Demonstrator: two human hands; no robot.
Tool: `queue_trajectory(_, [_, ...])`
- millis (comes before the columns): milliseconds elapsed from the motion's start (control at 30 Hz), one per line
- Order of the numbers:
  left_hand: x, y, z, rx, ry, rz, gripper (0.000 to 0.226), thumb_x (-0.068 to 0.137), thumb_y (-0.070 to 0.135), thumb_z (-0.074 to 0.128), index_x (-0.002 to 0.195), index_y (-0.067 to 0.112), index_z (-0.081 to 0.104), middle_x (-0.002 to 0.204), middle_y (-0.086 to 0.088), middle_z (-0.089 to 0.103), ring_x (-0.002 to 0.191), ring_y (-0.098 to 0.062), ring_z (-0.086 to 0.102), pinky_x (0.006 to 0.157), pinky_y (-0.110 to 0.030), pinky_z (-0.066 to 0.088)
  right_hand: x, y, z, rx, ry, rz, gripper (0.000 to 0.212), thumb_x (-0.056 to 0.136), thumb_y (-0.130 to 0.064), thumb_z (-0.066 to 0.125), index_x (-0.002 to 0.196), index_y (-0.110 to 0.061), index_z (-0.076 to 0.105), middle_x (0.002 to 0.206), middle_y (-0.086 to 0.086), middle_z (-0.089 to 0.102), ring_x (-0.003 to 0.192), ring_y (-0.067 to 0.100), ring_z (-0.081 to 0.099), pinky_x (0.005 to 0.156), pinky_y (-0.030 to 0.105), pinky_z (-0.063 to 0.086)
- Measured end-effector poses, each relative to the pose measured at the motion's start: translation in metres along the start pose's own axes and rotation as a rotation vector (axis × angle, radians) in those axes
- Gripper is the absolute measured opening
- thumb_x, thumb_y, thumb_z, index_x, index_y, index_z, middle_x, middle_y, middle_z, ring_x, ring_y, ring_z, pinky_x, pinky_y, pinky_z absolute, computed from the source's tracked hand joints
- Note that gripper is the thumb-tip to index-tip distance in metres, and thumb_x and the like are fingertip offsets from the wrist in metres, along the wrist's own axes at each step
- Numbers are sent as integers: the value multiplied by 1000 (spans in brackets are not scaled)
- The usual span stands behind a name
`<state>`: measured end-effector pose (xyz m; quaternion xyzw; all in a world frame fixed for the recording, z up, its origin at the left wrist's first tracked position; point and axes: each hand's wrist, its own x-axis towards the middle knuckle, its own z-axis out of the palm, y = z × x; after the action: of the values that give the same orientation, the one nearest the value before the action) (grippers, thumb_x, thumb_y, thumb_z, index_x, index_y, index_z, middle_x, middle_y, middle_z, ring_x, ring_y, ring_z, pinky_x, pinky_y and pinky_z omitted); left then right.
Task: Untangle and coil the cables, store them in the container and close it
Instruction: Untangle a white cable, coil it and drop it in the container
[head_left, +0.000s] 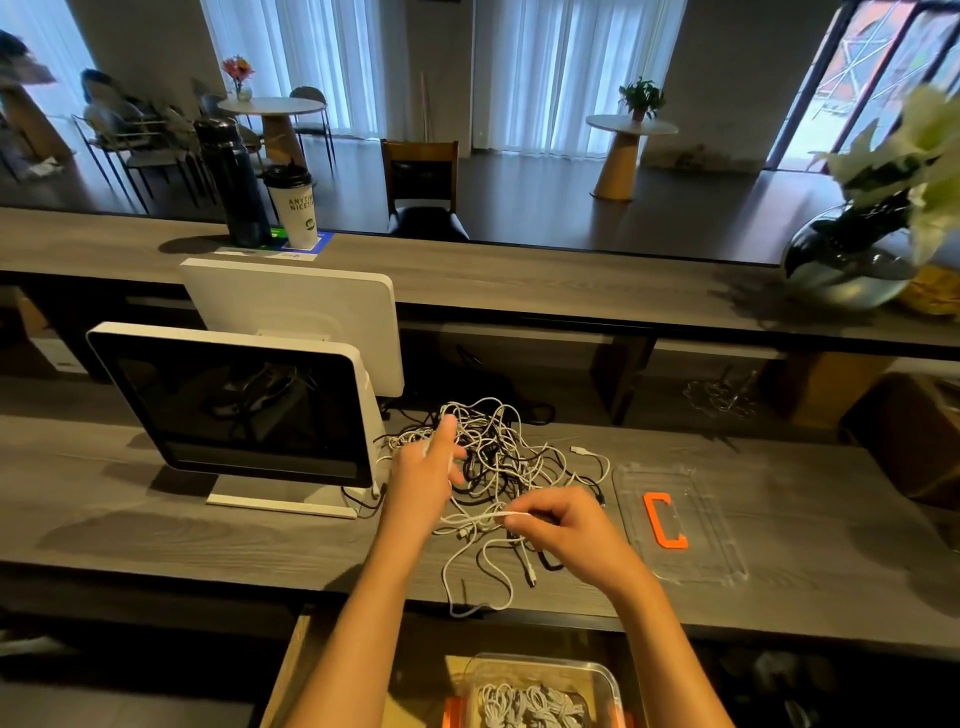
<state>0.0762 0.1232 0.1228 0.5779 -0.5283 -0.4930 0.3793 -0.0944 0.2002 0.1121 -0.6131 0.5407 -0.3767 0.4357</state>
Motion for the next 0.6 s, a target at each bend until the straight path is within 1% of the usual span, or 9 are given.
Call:
queue_trajectory(67, [-5, 1, 5, 162, -152, -52, 79, 94, 71, 23, 81, 5, 66, 67, -4, 65, 56, -17, 56, 61, -30, 42, 2, -5, 2, -14, 69, -50, 11, 92, -16, 69, 90, -21, 78, 67, -6, 65, 60, 5, 53, 59, 22, 44])
queue_trajectory(133, [-13, 3, 9, 188, -318, -143, 83, 85, 80, 17, 81, 10, 61, 65, -3, 63, 51, -15, 54, 49, -25, 39, 6, -6, 7, -78, 214, -119, 11, 88, -16, 73, 87, -26, 77, 75, -9, 69, 67, 7, 59, 64, 26, 48])
queue_trajectory(200, [-21, 6, 11, 51, -491, -241, 83, 84, 82, 17, 87, 11, 60, 62, -1, 59, 45, -11, 45, 42, -20, 29, 8, -5, 10, -148, 327, -154, 12, 87, -22, 75, 96, -29, 75, 86, -14, 68, 77, 7, 62, 69, 25, 50])
queue_trajectory(267, [-25, 8, 12, -98, -620, -299, 84, 89, 80, 14, 96, 13, 63, 62, -5, 60, 44, -10, 41, 38, -16, 23, 9, -4, 13, -240, 349, -141, 25, 89, -37, 69, 113, -38, 67, 99, -20, 63, 91, 3, 60, 76, 20, 48])
queue_trajectory(333, [-24, 8, 12, -217, -672, -349, 81, 89, 80, 15, 99, 16, 64, 64, -5, 58, 44, -10, 37, 37, -15, 23, 10, -5, 17, -332, 330, -115, 31, 89, -55, 53, 116, -44, 64, 101, -20, 58, 94, -1, 57, 77, 22, 47])
queue_trajectory(400, [-22, 7, 13, -285, -669, -397, 84, 87, 83, 19, 97, 11, 60, 64, -3, 52, 44, -9, 35, 36, -14, 22, 11, -5, 23, -330, 312, -105, 33, 89, -57, 44, 107, -42, 67, 94, -18, 61, 87, 1, 59, 73, 25, 48])
queue_trajectory(500, [-20, 5, 14, -339, -651, -425, 84, 86, 84, 23, 88, 8, 59, 62, -4, 49, 40, -10, 36, 34, -15, 23, 11, -7, 31, -281, 315, -123, 27, 93, -50, 46, 101, -34, 67, 86, -16, 66, 82, 4, 61, 71, 28, 50])
queue_trajectory(567, [-20, 5, 15, -378, -645, -402, 85, 90, 80, 21, 74, 9, 66, 60, -7, 53, 38, -13, 44, 31, -15, 29, 12, -7, 34, -269, 331, -147, 17, 97, -39, 52, 98, -29, 67, 82, -14, 66, 80, 5, 62, 69, 24, 49])
queue_trajectory(600, [-21, 5, 15, -387, -636, -374, 85, 92, 77, 20, 74, 10, 69, 61, -9, 57, 39, -16, 50, 31, -17, 34, 13, -7, 35, -250, 352, -143, 15, 99, -33, 54, 97, -27, 67, 80, -12, 66, 77, 5, 62, 67, 23, 48])
